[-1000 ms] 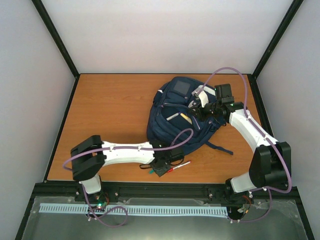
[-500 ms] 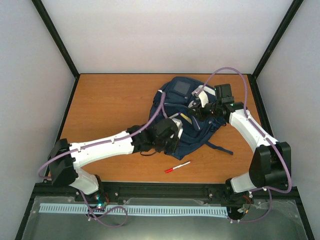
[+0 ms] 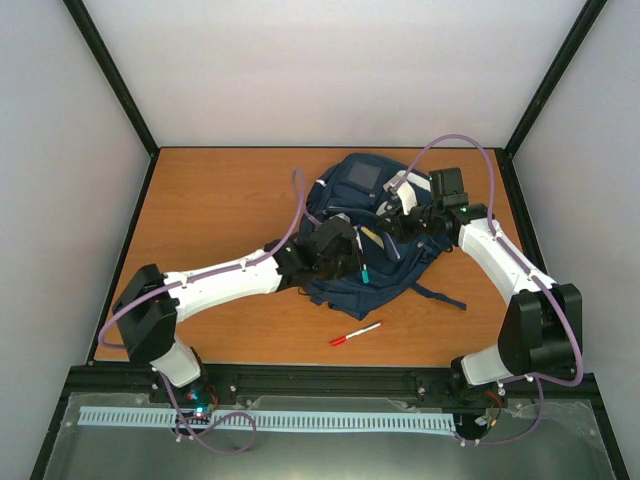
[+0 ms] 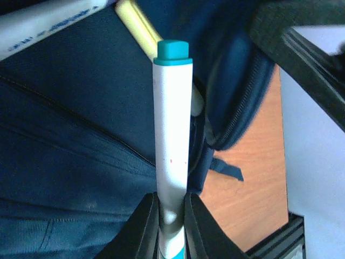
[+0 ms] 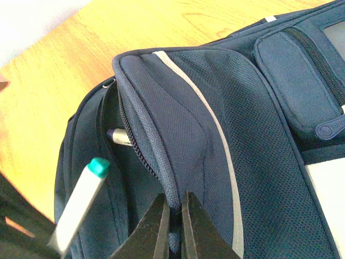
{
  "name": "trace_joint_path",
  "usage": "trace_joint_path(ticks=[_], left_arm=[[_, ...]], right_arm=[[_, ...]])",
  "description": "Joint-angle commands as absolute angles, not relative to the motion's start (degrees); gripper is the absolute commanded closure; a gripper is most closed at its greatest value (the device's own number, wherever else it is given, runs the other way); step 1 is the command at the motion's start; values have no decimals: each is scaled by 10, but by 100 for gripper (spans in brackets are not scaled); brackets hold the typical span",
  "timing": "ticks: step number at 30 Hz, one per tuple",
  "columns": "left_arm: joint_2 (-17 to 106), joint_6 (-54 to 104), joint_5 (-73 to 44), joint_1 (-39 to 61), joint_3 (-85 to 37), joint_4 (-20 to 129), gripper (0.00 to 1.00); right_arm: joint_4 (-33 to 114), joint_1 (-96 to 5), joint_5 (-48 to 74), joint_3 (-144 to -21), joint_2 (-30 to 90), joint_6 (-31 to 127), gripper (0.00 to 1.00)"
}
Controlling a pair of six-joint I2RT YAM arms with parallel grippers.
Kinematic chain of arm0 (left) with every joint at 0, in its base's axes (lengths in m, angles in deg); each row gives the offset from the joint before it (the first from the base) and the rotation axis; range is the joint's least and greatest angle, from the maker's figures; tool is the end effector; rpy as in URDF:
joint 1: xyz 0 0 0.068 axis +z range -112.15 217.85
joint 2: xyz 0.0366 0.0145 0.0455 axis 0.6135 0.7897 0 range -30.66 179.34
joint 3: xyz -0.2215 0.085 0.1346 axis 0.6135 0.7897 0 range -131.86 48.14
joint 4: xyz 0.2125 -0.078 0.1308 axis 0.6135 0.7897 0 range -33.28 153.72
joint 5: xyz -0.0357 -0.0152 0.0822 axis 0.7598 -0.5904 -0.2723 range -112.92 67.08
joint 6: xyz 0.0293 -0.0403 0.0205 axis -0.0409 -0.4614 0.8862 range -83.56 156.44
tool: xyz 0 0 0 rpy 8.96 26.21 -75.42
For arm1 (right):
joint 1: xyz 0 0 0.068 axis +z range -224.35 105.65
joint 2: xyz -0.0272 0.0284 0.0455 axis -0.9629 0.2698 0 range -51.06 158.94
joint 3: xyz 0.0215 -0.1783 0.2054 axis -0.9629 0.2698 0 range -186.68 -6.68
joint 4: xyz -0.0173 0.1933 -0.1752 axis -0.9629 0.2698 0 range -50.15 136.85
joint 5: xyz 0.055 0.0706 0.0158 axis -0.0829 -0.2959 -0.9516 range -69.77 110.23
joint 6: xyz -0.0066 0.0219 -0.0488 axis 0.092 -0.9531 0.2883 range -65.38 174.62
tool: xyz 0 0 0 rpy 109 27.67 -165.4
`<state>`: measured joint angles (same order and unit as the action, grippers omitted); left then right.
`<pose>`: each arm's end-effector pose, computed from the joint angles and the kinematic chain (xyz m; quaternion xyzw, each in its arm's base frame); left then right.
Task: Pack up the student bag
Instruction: Place the stationery in the student bag.
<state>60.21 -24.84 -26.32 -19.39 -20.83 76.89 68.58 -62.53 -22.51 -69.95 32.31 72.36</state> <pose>0.1939 -0.2974 0.2684 -0.0443 0.9124 -0.3351 0.2308 0.2947 0.0862 0.2725 -0.3462 0.8103 0.3237 0.3446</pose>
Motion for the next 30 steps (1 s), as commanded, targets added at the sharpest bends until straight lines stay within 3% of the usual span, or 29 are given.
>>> trace_joint_path(ticks=[1, 12, 22, 28, 30], left_arm=[[620, -349, -306, -183, -238, 736, 99], [686, -385, -447, -177, -302, 750, 98], [736, -429, -460, -163, -325, 729, 97], [742, -434, -471, -161, -320, 719, 81], [740, -432, -472, -161, -318, 715, 79]], right_arm=[[676, -634, -226, -712, 315, 730, 97], [676, -634, -227, -713, 313, 731, 97], [677, -634, -227, -712, 312, 731, 97], [677, -634, -227, -712, 312, 731, 97], [677, -634, -227, -712, 312, 731, 97]])
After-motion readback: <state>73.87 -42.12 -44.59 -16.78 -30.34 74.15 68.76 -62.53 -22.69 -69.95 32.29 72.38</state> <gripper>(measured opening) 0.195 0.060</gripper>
